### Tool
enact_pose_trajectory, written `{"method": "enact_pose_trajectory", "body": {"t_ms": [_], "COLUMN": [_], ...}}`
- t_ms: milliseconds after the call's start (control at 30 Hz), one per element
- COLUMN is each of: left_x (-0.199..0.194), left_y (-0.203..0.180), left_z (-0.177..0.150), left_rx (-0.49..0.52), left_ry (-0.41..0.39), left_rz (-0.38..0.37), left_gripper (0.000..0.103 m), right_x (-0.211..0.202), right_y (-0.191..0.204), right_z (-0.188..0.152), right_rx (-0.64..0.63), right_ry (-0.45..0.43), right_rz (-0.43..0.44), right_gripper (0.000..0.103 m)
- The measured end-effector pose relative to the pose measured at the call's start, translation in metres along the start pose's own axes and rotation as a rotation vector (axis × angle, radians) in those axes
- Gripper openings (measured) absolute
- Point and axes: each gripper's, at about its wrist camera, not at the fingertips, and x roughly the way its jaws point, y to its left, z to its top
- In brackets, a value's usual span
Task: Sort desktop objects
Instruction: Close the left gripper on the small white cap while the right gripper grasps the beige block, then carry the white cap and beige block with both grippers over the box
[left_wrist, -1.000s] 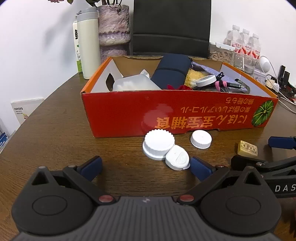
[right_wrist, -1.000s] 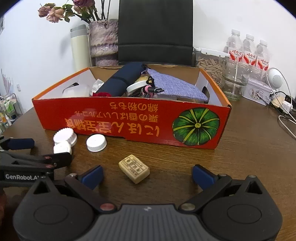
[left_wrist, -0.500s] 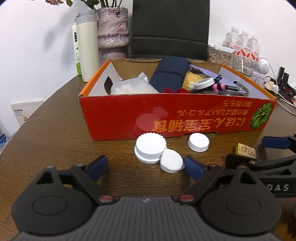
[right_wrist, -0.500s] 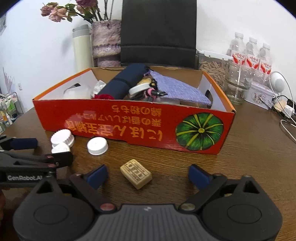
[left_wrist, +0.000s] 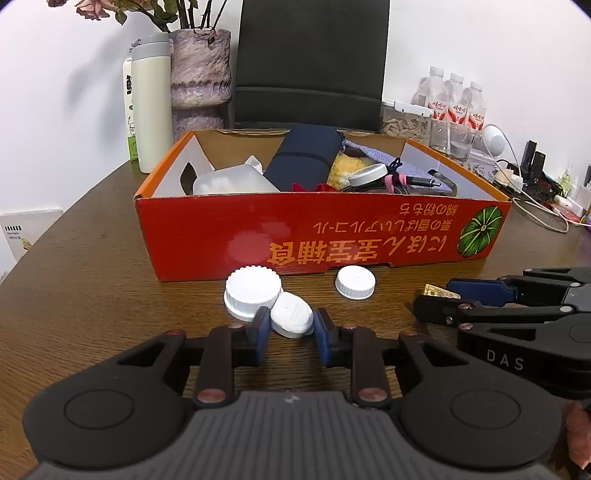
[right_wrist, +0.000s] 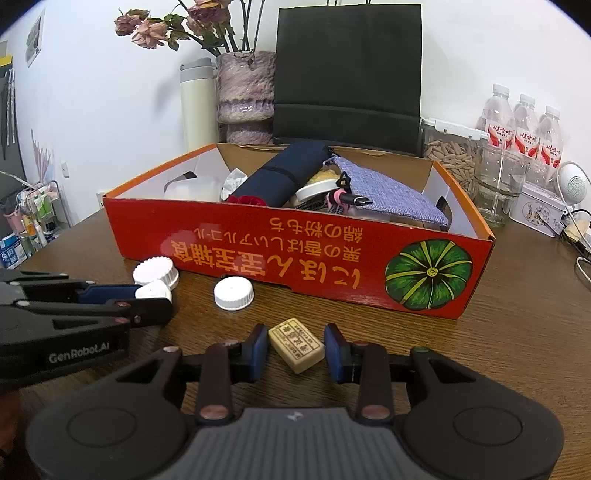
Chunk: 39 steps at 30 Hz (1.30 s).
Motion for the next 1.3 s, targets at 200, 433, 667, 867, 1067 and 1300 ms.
{"method": "enact_pose_trajectory", "body": {"t_ms": [200,433,667,867,1067,1300], "left_x": [-0.002,-0.007,-0.027,-0.045,-0.052,-0.044], "left_y": [0.0,-0.003,-0.014,-0.027,-0.033,-0.032], "left_z": [-0.001,-0.002,-0.004,-0.008,-0.009,-0.001], "left_rx": [-0.002,0.009,0.064,0.129,0.147,0.154], "left_ry": [-0.003,-0.033,-0.159,-0.3,-0.405,-0.436], "left_rz": [-0.019,-0.011,0.002,0.009,0.034,0.044], "left_gripper": [0.026,0.026,0.026,0.026,0.026,0.026], "right_x": [0.0,-0.002,-0.023,-0.039,-0.046,-0.04], "right_y": [0.0,-0.001,0.008,0.012,0.014,0.012], "right_z": [0.0,0.0,-0.001,-0.002,-0.002,0.004], "right_rx": [-0.004,0.004,-0.029,-0.049,-0.072,-0.106], "right_ry": [-0.001,-0.012,-0.16,-0.3,-0.399,-0.457], "right_rz": [-0.003,-0.012,-0.039,-0.086,-0.123,-0.16], "right_gripper": [0.032,0.032,0.031,0.032,0.032,0.032]}}
